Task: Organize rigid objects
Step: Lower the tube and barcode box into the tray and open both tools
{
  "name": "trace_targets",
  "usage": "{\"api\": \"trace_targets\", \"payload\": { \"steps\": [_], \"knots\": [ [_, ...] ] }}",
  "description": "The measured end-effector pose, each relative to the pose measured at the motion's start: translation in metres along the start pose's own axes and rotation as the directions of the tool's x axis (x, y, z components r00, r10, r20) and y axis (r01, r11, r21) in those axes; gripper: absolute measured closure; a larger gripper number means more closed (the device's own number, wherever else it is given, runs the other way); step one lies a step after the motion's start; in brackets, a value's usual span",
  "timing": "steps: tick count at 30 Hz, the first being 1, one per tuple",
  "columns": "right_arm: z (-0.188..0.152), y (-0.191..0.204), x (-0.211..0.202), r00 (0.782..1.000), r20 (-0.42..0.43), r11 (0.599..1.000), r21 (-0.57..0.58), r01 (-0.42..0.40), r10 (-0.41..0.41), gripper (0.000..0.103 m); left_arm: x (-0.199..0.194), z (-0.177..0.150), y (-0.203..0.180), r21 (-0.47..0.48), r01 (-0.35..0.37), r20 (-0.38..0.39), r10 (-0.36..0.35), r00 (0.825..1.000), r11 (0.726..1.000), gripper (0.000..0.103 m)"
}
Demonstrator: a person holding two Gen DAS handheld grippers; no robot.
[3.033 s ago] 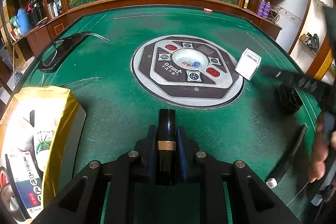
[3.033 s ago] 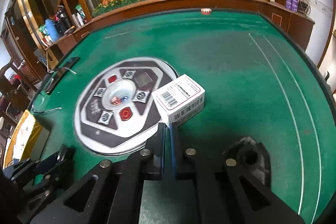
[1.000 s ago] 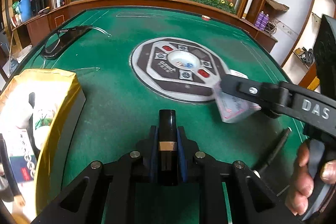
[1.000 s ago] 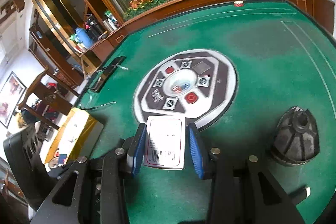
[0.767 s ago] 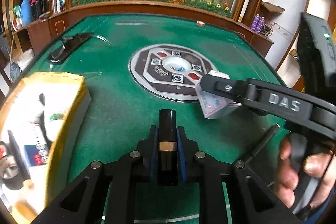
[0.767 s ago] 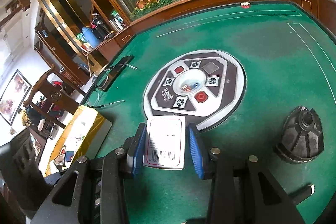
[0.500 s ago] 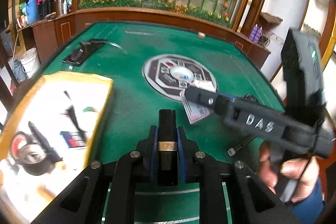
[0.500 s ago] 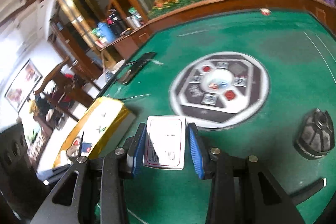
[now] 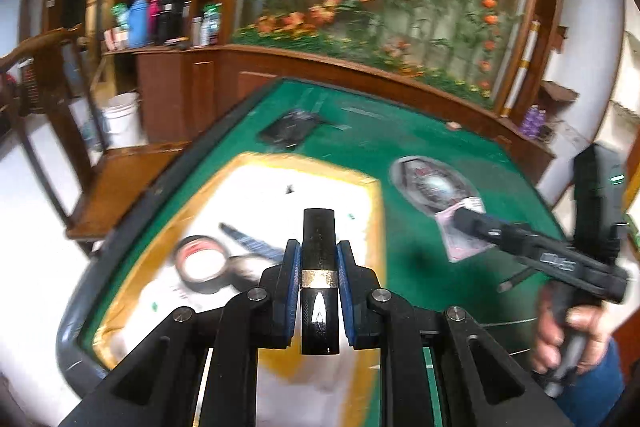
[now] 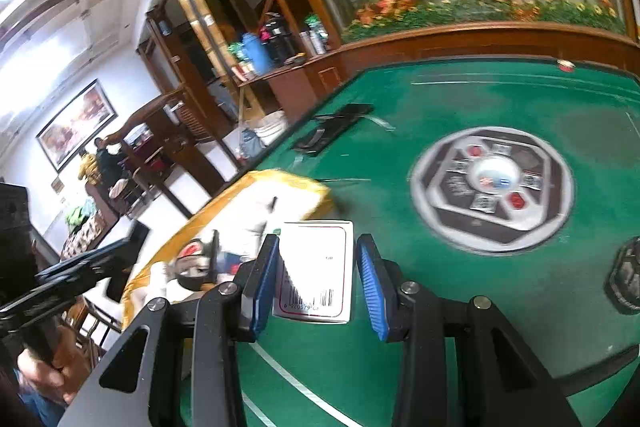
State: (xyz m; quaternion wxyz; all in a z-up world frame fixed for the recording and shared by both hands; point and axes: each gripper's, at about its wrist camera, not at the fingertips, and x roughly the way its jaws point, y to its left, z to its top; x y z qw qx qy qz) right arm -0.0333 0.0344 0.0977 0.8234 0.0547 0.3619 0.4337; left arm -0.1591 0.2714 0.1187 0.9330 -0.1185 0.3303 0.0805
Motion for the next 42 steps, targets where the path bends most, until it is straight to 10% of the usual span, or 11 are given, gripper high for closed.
{"api": "trace_targets", "payload": {
  "steps": [11, 26, 42],
  "knots": [
    [-0.019, 0.111, 0.066, 0.986, -0.131, 0.983, -0.135, -0.123, 0.105, 0.065, 0.013, -0.038, 0.040, 0.019, -0.183, -0.012, 0.183, 0.983, 0.983, 0.085],
    [-0.041, 0.114, 0.094, 0.983, -0.179, 0.977, -0.196, -0.081, 0.046, 0.067, 0.031, -0.051, 0.034, 0.129, -0.330, 0.048, 0.327, 0.944, 0.935, 0.084],
    [-0.045, 0.113, 0.094, 0.984, -0.174, 0.976, -0.206, -0.077, 0.041, 0.067, 0.035, -0.054, 0.033, 0.154, -0.337, 0.062, 0.331, 0.941, 0.929, 0.084]
  ]
}}
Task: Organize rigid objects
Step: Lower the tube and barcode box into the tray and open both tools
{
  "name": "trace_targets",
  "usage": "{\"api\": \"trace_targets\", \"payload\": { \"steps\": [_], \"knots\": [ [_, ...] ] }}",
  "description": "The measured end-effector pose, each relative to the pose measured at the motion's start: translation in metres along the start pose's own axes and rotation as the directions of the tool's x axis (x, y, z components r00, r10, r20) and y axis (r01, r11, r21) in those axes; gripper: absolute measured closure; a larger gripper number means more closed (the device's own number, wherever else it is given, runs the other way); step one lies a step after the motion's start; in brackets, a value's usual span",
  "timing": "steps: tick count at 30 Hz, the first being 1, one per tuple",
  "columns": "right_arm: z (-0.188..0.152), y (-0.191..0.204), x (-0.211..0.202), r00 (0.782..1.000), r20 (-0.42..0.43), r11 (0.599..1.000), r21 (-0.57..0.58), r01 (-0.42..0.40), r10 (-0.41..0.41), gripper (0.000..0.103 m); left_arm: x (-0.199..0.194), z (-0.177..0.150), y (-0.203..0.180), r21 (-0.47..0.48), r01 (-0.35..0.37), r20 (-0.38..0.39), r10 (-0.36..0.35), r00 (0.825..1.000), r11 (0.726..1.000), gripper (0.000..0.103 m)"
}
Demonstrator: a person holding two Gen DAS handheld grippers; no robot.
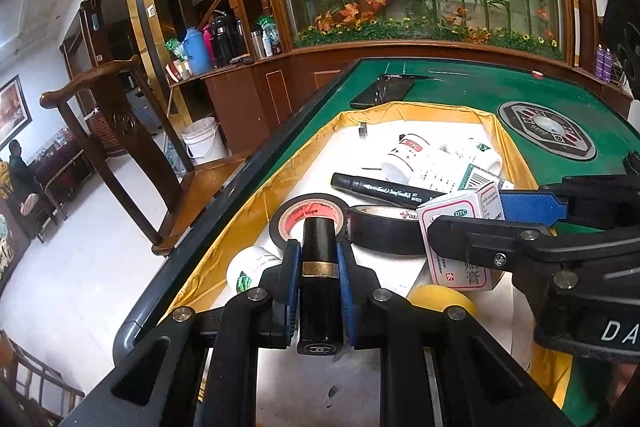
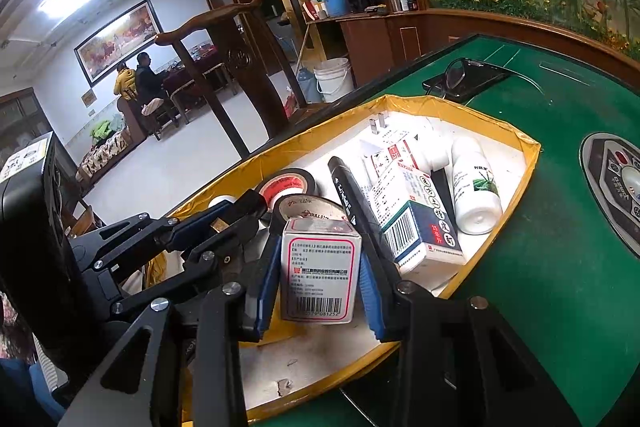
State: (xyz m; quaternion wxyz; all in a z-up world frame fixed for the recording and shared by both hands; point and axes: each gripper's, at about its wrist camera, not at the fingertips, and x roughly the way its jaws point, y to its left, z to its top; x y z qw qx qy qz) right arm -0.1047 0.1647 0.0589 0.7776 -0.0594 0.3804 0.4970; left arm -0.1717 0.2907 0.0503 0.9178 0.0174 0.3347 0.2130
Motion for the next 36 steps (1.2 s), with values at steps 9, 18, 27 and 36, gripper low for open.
{"api": "trace_targets", "payload": {
  "steps": [9, 18, 27, 36],
  "knots": [
    [0.000, 0.000, -0.001, 1.000, 0.001, 1.000, -0.002, 0.002, -0.002, 0.067, 0.000, -0.001, -0.002, 0.012, -0.012, 0.008, 0.012, 1.000, 1.000, 0.084],
    [0.002, 0.000, -0.001, 1.000, 0.002, 1.000, -0.007, 0.001, -0.001, 0.067, 0.000, -0.001, -0.002, 0.020, -0.019, 0.011, 0.019, 1.000, 1.000, 0.084],
    [0.004, -0.003, -0.007, 1.000, 0.023, 1.000, -0.006, -0.010, 0.010, 0.067, -0.006, 0.001, -0.003, 0.034, -0.036, 0.031, 0.034, 0.999, 0.999, 0.050],
    [0.010, -0.017, -0.019, 0.995, 0.095, 0.998, 0.039, -0.044, 0.040, 0.062, -0.018, 0.005, 0.006, 0.007, -0.043, 0.067, 0.042, 0.997, 0.999, 0.037]
  ]
}}
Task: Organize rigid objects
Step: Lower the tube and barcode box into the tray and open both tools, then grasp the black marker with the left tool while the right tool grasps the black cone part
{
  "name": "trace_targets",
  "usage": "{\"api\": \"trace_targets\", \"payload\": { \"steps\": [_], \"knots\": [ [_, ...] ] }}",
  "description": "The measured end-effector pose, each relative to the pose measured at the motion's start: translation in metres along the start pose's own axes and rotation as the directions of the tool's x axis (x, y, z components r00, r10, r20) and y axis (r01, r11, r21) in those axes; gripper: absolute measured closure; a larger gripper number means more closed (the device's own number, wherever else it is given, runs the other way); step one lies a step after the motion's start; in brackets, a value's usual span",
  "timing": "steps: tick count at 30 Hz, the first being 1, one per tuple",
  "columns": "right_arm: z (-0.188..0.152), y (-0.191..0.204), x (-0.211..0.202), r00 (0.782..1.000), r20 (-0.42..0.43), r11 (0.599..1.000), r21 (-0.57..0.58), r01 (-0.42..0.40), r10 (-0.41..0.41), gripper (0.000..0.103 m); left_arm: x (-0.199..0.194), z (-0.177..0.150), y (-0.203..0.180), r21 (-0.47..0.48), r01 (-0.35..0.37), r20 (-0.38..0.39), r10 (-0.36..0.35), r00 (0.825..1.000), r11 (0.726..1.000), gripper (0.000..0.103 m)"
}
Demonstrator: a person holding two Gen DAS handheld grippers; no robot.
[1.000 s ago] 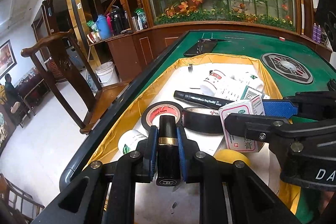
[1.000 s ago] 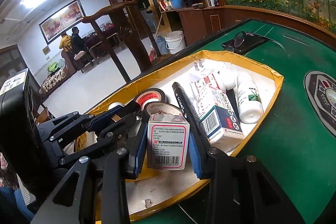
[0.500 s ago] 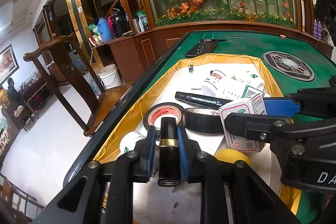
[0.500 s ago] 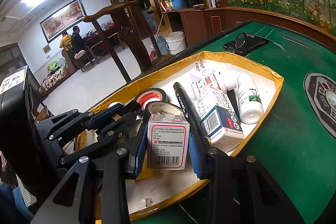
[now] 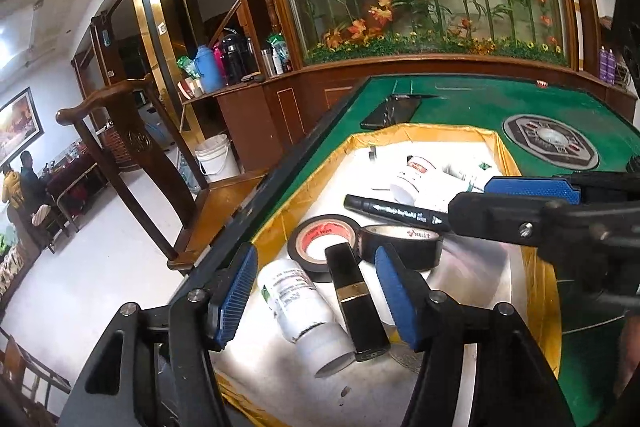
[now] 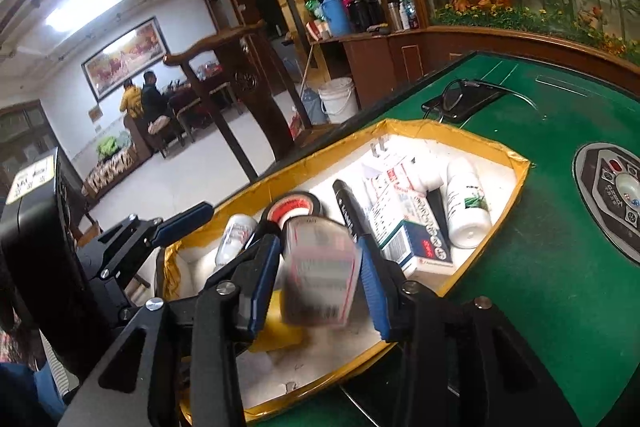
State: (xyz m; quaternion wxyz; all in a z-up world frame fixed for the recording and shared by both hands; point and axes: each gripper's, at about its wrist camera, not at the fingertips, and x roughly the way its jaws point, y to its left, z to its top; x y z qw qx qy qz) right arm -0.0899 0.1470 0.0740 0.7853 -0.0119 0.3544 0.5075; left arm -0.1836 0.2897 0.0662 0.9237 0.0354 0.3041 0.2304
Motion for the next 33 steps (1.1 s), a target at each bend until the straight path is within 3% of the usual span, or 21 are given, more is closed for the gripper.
{"api": "trace_targets", "payload": {
  "steps": [8, 13, 18, 22, 26, 33],
  "knots": [
    [0.004, -0.011, -0.008, 0.999, 0.042, 0.998, 0.054, -0.036, 0.034, 0.058, -0.006, 0.004, 0.008, -0.040, 0.018, 0.007, -0.018, 1.000, 0.999, 0.035],
    [0.007, -0.025, -0.011, 0.998, 0.056, 0.994, 0.104, -0.045, 0.040, 0.057, -0.010, 0.005, 0.005, -0.024, 0.034, 0.015, -0.034, 0.999, 0.999, 0.016],
    [0.008, -0.031, -0.021, 0.996, 0.085, 0.991, 0.131, -0.037, 0.026, 0.057, -0.016, 0.009, 0.000, -0.011, 0.042, 0.018, -0.041, 0.999, 0.999, 0.015],
    [0.014, -0.051, -0.036, 0.993, 0.116, 0.982, 0.183, -0.051, 0.029, 0.055, -0.024, 0.013, -0.007, 0.020, 0.054, 0.036, -0.055, 0.998, 0.998, 0.008],
    [0.014, -0.075, -0.058, 0.989, 0.148, 0.971, 0.233, -0.050, 0.016, 0.051, -0.028, 0.016, -0.012, 0.036, 0.062, 0.039, -0.063, 0.997, 0.997, 0.008],
    [0.004, -0.136, -0.114, 0.977, 0.196, 0.949, 0.316, 0.014, -0.080, 0.051, -0.040, 0.027, -0.025, 0.050, 0.094, 0.061, -0.097, 0.993, 0.994, 0.008]
  ]
}}
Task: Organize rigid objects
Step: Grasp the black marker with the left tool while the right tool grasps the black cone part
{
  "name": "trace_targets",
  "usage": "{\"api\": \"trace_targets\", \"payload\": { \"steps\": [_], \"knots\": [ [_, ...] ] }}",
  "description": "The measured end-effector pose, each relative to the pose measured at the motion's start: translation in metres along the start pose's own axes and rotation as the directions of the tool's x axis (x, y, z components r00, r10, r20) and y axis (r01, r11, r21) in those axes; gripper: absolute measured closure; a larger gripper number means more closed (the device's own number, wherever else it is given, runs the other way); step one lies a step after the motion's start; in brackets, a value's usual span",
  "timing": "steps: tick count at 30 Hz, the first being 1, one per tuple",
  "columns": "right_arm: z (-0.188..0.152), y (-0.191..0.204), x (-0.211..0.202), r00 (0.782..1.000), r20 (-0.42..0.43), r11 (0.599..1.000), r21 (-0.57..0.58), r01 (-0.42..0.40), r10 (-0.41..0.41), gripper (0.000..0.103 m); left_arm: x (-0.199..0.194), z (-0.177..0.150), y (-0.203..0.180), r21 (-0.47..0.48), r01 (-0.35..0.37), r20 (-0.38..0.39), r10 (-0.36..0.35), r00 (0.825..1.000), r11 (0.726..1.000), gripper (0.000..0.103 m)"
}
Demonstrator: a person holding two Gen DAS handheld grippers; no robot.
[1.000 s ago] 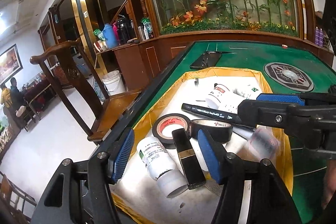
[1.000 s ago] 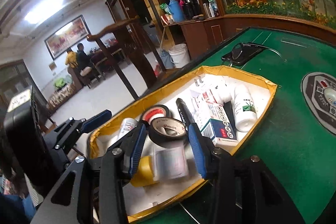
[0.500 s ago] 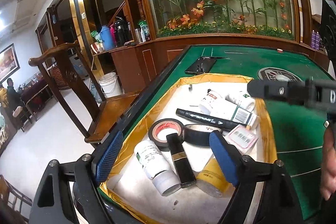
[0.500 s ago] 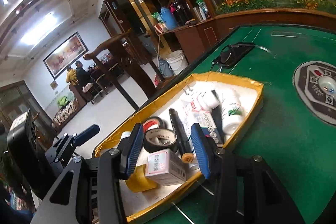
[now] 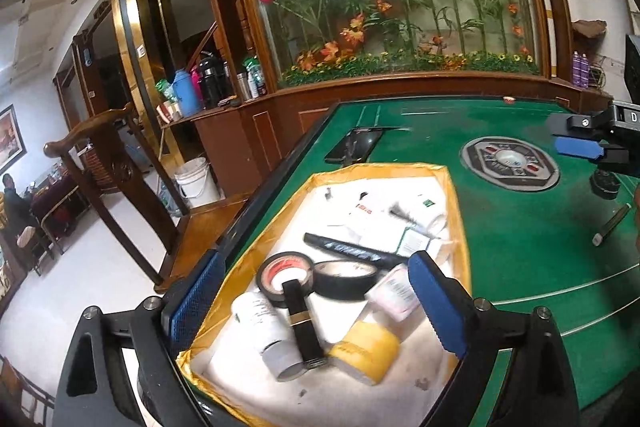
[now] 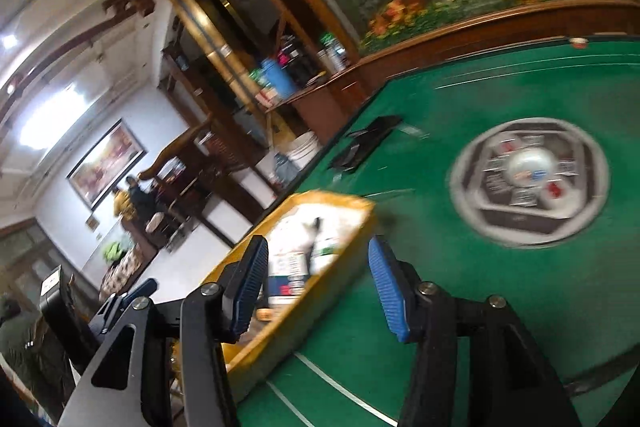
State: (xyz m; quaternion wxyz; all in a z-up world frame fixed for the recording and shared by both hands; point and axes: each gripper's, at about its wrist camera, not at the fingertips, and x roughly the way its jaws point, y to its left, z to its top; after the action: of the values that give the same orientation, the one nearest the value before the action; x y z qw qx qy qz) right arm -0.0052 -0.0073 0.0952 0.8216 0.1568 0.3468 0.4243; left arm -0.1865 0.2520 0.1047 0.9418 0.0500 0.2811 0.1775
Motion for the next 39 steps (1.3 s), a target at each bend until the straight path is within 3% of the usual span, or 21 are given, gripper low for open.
{"api": "trace_targets", "payload": {
  "steps": [4, 8, 11, 12, 14, 16, 17, 19, 20, 22, 23, 24, 26, 28, 29, 30, 31, 32, 35, 38, 39],
  "knots": [
    [0.013, -0.052, -0.045, 0.992, 0.080, 0.993, 0.075, 0.089, -0.095, 0.047, -0.006, 0.009, -0.022, 0.035, 0.054, 0.006, -0.054, 0.998, 0.998, 0.008],
    [0.024, -0.102, -0.088, 0.970, 0.129, 0.972, 0.140, 0.188, -0.206, 0.047, -0.010, 0.021, -0.050, 0.064, 0.159, -0.008, -0.159, 0.987, 0.985, 0.008],
    [0.029, -0.137, -0.114, 0.947, 0.139, 0.945, 0.201, 0.258, -0.288, 0.047, -0.009, 0.032, -0.084, 0.088, 0.309, -0.069, -0.304, 0.950, 0.947, 0.008],
    [0.029, -0.149, -0.123, 0.936, 0.143, 0.930, 0.231, 0.285, -0.322, 0.047, -0.008, 0.035, -0.098, 0.095, 0.366, -0.092, -0.357, 0.929, 0.926, 0.008],
    [0.029, -0.172, -0.140, 0.915, 0.151, 0.896, 0.313, 0.315, -0.374, 0.047, -0.005, 0.042, -0.130, 0.110, 0.494, -0.161, -0.475, 0.865, 0.862, 0.008],
    [0.029, -0.186, -0.154, 0.909, 0.166, 0.878, 0.374, 0.300, -0.381, 0.047, 0.002, 0.047, -0.169, 0.123, 0.626, -0.253, -0.585, 0.770, 0.770, 0.008],
    [0.028, -0.188, -0.156, 0.906, 0.169, 0.873, 0.384, 0.302, -0.388, 0.047, 0.006, 0.047, -0.186, 0.135, 0.658, -0.293, -0.605, 0.740, 0.741, 0.008],
    [0.028, -0.192, -0.160, 0.896, 0.171, 0.860, 0.402, 0.316, -0.409, 0.046, 0.011, 0.045, -0.231, 0.212, 0.704, -0.370, -0.611, 0.700, 0.678, 0.008],
    [0.028, -0.192, -0.161, 0.896, 0.173, 0.860, 0.403, 0.314, -0.408, 0.046, 0.013, 0.043, -0.244, 0.244, 0.708, -0.379, -0.607, 0.699, 0.663, 0.008],
    [0.027, -0.191, -0.163, 0.897, 0.177, 0.860, 0.409, 0.307, -0.404, 0.046, 0.023, 0.038, -0.276, 0.331, 0.669, -0.398, -0.544, 0.738, 0.666, 0.008],
    [0.027, -0.193, -0.164, 0.899, 0.178, 0.860, 0.411, 0.302, -0.400, 0.046, 0.027, 0.036, -0.286, 0.341, 0.674, -0.412, -0.540, 0.734, 0.655, 0.008],
    [0.027, -0.192, -0.163, 0.899, 0.179, 0.860, 0.414, 0.299, -0.399, 0.046, 0.034, 0.033, -0.300, 0.345, 0.697, -0.441, -0.547, 0.712, 0.629, 0.008],
    [0.026, -0.192, -0.167, 0.898, 0.191, 0.858, 0.425, 0.289, -0.397, 0.046, 0.044, 0.031, -0.316, 0.365, 0.687, -0.459, -0.520, 0.720, 0.628, 0.008],
    [0.024, -0.193, -0.171, 0.896, 0.198, 0.855, 0.435, 0.283, -0.397, 0.046, 0.052, 0.031, -0.327, 0.363, 0.700, -0.473, -0.526, 0.707, 0.614, 0.010],
    [0.026, -0.193, -0.169, 0.897, 0.197, 0.855, 0.437, 0.280, -0.395, 0.046, 0.054, 0.032, -0.330, 0.348, 0.707, -0.464, -0.542, 0.700, 0.615, 0.018],
    [0.026, -0.194, -0.169, 0.900, 0.193, 0.855, 0.438, 0.278, -0.392, 0.046, 0.058, 0.035, -0.333, 0.309, 0.725, -0.473, -0.562, 0.678, 0.615, 0.026],
    [0.026, -0.195, -0.168, 0.900, 0.186, 0.853, 0.439, 0.282, -0.394, 0.046, 0.060, 0.036, -0.334, 0.282, 0.738, -0.479, -0.576, 0.662, 0.614, 0.044],
    [0.026, -0.194, -0.167, 0.900, 0.180, 0.851, 0.439, 0.289, -0.398, 0.046, 0.061, 0.037, -0.335, 0.284, 0.727, -0.468, -0.572, 0.674, 0.625, 0.059],
    [0.027, -0.194, -0.163, 0.897, 0.155, 0.846, 0.431, 0.315, -0.413, 0.042, 0.063, 0.038, -0.329, 0.264, 0.721, -0.460, -0.573, 0.678, 0.641, 0.079],
    [0.026, -0.189, -0.153, 0.890, 0.102, 0.841, 0.390, 0.374, -0.444, 0.035, 0.068, 0.033, -0.302, 0.230, 0.677, -0.434, -0.549, 0.714, 0.699, 0.084],
    [0.026, -0.187, -0.149, 0.887, 0.081, 0.839, 0.373, 0.395, -0.454, 0.035, 0.071, 0.031, -0.286, 0.196, 0.655, -0.426, -0.538, 0.727, 0.730, 0.086]
  ]
}}
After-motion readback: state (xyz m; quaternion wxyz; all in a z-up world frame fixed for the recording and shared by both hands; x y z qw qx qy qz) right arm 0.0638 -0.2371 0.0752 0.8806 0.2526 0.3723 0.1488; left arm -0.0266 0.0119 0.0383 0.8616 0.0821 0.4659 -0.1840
